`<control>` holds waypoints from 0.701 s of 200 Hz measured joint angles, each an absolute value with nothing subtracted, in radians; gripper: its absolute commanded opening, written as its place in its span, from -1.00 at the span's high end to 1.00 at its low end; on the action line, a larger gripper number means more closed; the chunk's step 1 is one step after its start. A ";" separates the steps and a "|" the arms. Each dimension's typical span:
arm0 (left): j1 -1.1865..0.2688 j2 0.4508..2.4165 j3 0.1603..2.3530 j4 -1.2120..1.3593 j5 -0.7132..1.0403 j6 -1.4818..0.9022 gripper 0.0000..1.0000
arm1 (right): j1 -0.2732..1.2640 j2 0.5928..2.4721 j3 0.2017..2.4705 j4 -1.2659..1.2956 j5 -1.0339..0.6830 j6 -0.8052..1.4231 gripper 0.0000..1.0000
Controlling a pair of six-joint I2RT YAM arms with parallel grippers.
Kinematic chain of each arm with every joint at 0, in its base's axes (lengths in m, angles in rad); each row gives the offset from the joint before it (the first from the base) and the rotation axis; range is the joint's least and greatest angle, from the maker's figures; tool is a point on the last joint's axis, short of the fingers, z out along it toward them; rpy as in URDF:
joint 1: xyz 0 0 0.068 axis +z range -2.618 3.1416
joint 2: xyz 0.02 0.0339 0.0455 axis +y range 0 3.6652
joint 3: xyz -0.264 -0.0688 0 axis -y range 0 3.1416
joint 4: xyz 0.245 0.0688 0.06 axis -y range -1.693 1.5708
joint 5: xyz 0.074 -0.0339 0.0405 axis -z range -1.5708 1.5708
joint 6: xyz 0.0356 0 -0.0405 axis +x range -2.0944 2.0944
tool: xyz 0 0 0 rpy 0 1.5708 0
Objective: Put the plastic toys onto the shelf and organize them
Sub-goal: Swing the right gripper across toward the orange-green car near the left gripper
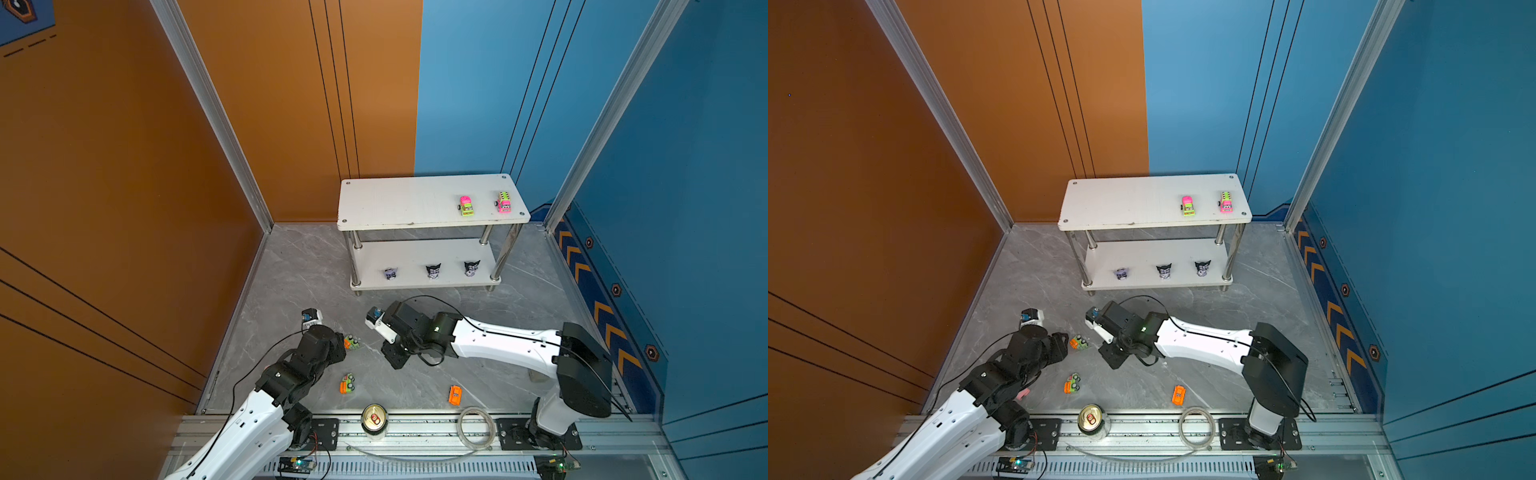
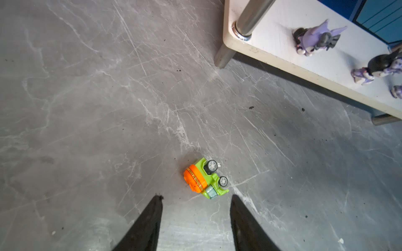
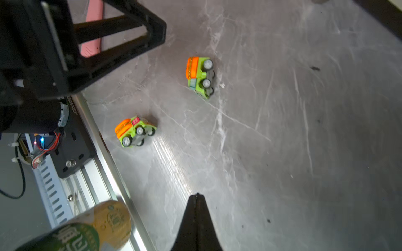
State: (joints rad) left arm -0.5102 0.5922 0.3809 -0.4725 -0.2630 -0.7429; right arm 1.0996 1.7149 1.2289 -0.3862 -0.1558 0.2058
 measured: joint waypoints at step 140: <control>-0.321 0.553 0.307 -0.488 -0.121 -0.752 -0.34 | 1.050 2.099 1.437 -0.058 -0.258 0.253 1.00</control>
State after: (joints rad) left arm -0.3210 0.5533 0.3073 -0.4885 -0.1211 -0.7525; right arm 1.0496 2.0987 1.4372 -0.0578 -0.2581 0.2527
